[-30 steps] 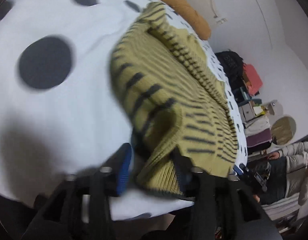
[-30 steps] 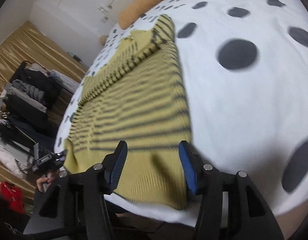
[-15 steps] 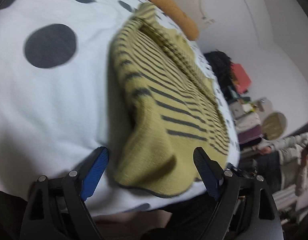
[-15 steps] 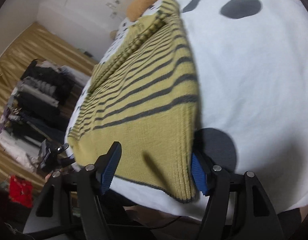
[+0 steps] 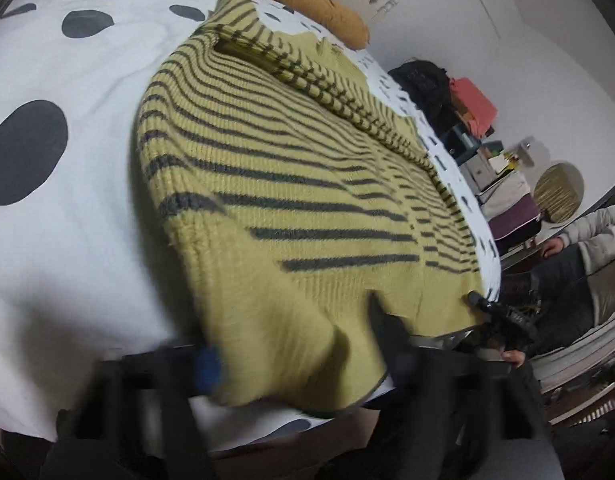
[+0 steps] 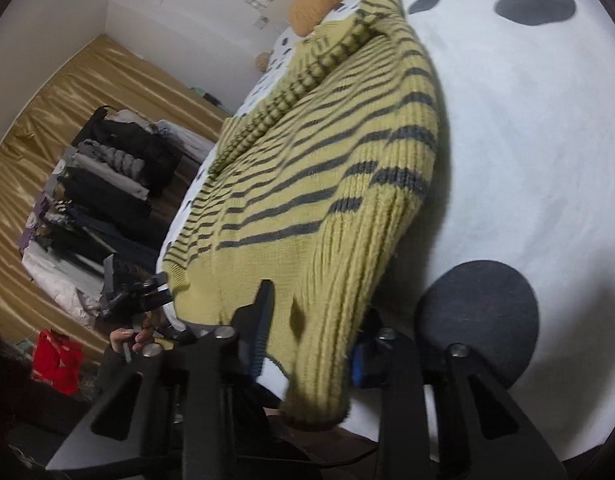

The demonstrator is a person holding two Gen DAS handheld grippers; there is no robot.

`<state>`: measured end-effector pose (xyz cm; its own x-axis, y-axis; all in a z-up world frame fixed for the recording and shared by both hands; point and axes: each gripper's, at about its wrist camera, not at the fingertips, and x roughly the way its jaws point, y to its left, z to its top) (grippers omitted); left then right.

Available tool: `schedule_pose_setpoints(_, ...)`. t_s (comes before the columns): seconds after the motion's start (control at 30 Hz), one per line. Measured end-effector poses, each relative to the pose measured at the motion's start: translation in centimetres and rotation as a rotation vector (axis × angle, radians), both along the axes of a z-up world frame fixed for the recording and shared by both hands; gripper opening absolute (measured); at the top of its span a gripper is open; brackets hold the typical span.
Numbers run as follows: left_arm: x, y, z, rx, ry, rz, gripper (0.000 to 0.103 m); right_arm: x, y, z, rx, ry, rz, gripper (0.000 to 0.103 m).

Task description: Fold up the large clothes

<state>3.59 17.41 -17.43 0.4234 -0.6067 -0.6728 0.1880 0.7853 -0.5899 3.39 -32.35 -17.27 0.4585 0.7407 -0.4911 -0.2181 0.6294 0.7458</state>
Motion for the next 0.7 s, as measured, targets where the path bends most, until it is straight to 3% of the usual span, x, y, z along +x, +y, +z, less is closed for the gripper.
schedule_pose_setpoints(0.07,0.1,0.5,-0.8,-0.027,0.036,0.017,0.021,0.0,0.4,0.3,0.006,-0.009,0.009,0.023)
schedule_pose_setpoints(0.2,-0.3,-0.1,0.1,0.015,-0.018,0.01,0.019,0.3,0.8,1.3,0.015,-0.026,0.004,0.019)
schedule_pose_setpoints(0.33,0.7,0.1,2.5,-0.009,-0.067,0.027,0.018,1.0,1.2,3.9,0.001,-0.085,-0.001,0.018)
schedule_pose_setpoints(0.53,7.1,0.0,9.0,0.025,-0.226,0.059,0.017,5.9,1.6,9.3,-0.032,-0.208,-0.015,0.018)
schedule_pose_setpoints(0.7,15.8,1.4,12.5,-0.013,-0.272,0.139,0.017,14.4,1.2,13.4,-0.051,-0.284,-0.085,0.018)
